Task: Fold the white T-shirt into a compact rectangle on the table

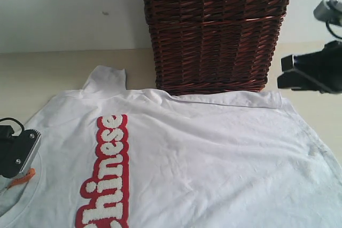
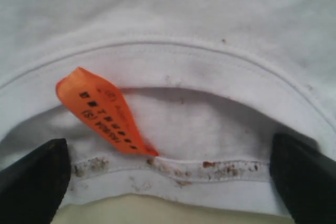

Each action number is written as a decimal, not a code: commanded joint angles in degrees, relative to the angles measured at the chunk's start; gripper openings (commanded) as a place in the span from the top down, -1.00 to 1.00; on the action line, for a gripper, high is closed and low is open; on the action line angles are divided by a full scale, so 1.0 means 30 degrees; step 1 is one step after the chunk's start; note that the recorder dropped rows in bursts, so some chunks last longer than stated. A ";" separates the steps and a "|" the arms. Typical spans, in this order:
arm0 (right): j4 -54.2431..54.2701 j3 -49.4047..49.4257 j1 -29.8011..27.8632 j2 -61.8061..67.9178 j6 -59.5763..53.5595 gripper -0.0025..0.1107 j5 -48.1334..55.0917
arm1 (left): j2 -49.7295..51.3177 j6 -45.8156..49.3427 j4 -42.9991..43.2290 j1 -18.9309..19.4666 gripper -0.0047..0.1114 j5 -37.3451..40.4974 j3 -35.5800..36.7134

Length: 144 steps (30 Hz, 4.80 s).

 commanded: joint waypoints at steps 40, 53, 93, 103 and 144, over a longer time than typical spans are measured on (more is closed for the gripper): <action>-1.3884 -0.3591 -0.0113 -0.1258 -1.0674 -0.90 0.7504 | 0.0615 -0.0012 0.0140 0.0075 -0.90 -0.0471 0.0251; -1.7205 -0.3591 -0.0113 0.3985 -1.4789 -0.90 0.7026 | 0.0615 -0.0012 0.0140 0.0075 -0.90 -0.0471 0.0251; -1.7784 -0.6588 -0.0113 1.0150 -1.6805 -0.90 0.5617 | 0.0615 -0.0012 0.0140 0.0075 -0.90 -0.0471 0.0251; -1.7992 -0.6588 0.0450 1.0876 -1.6805 -0.90 0.5182 | 0.0615 -0.0012 0.0140 0.0075 -0.90 -0.0471 0.0251; -1.8986 -0.6588 0.0222 1.1585 -1.5312 -0.90 0.5722 | 0.0615 -0.0012 0.0140 0.0075 -0.90 -0.0471 0.0251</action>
